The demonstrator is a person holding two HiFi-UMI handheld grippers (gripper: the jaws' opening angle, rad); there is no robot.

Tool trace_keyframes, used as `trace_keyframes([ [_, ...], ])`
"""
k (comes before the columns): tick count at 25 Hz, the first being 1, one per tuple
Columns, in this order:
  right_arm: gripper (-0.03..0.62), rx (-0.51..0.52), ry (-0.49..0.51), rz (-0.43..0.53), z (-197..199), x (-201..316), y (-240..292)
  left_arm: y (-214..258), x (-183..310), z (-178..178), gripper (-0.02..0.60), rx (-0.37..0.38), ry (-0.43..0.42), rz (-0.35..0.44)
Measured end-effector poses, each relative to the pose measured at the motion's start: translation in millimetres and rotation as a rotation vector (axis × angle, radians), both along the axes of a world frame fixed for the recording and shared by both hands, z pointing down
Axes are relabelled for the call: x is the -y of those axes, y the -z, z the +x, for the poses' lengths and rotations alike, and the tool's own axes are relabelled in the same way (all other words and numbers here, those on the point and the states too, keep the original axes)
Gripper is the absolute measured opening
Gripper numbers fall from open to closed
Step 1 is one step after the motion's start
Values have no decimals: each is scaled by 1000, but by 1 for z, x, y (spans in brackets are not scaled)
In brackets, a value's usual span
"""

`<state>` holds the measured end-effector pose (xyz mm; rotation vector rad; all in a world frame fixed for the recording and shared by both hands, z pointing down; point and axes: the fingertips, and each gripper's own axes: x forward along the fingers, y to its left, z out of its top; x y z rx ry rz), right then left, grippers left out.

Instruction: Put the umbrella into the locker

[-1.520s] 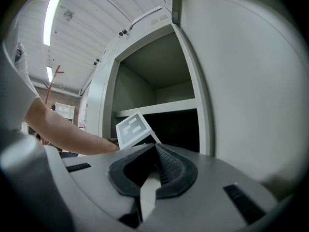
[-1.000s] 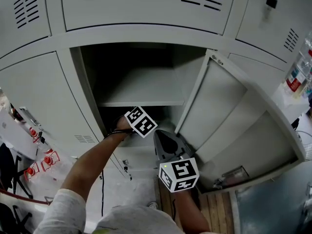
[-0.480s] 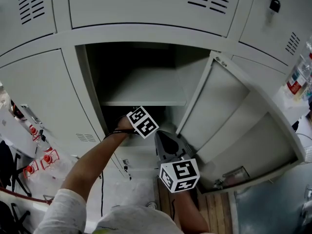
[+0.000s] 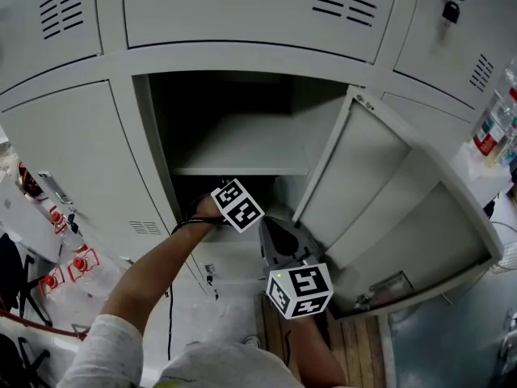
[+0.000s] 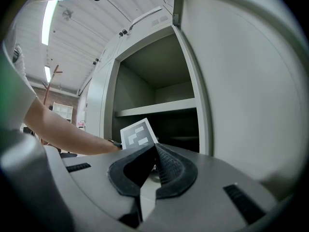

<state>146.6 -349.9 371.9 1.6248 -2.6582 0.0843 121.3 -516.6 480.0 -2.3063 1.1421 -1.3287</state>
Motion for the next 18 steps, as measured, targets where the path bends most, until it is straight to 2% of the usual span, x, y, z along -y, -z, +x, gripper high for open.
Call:
trace_keyframes([
  [12,3,11,-22,5,3,-5,3,19,-18,5,291,-90,-13,15],
  [18,3,14,-28,15,2,-10,8,35,-30,9,290,-192,-12,10],
])
